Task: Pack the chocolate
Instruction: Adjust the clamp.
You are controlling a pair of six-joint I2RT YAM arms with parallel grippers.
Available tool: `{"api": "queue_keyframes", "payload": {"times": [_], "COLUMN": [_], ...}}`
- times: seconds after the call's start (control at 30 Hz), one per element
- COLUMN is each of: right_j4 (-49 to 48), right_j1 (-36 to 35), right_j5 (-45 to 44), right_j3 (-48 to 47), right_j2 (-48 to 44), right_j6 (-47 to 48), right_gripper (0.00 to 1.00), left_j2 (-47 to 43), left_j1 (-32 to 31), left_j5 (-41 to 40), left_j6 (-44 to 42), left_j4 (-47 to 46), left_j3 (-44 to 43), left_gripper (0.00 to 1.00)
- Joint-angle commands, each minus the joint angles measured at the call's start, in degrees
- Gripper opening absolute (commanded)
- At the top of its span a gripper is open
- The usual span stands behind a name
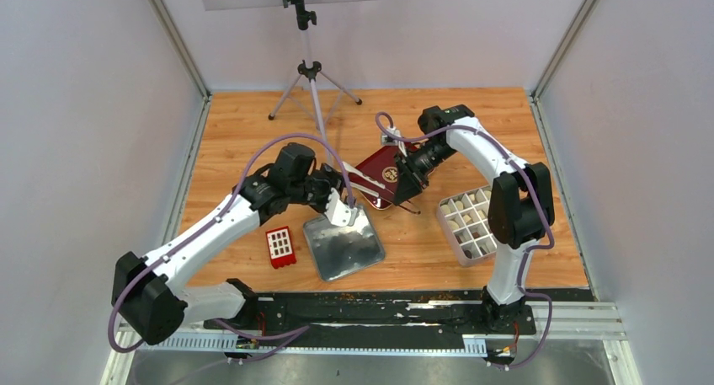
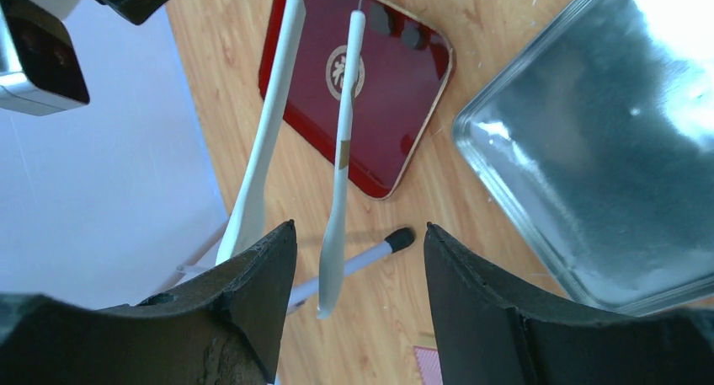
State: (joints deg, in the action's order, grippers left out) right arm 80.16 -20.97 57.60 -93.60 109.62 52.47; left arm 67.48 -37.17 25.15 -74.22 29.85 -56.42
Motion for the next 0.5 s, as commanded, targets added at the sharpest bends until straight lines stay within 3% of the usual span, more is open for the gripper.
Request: {"api": "queue_keyframes", "payload": {"times": [0.0, 0.1, 0.23, 0.47], "right_j4": [0.6, 0.7, 0.1, -9.3], "right_j1": [0.3, 0.9, 2.2, 8.2], "right_j5": [4.0, 4.6, 5.4, 5.2], "right_j3": [-0.5, -0.6, -0.9, 0.0], "right_j2": [-1.8, -1.3, -1.0, -2.4], "right_j6": [-0.2, -0.2, -1.7, -12.9], "right_gripper": [0.02, 0.02, 0.01, 0.0], "left_j2": [2.4, 5.7, 10.0, 10.4], "left_j1": [-0.6, -1.3, -2.1, -2.1], "left_j5": [-4.0, -6.9, -10.1, -11.2], "left_j6": [-7.0, -8.8, -8.1, -5.8], "left_j4": [-5.9, -9.5, -9.0, -4.4], "left_j3": [0.5, 0.8, -1.7, -1.7], "left_gripper": [0.64, 0.6, 0.46, 0.01]}}
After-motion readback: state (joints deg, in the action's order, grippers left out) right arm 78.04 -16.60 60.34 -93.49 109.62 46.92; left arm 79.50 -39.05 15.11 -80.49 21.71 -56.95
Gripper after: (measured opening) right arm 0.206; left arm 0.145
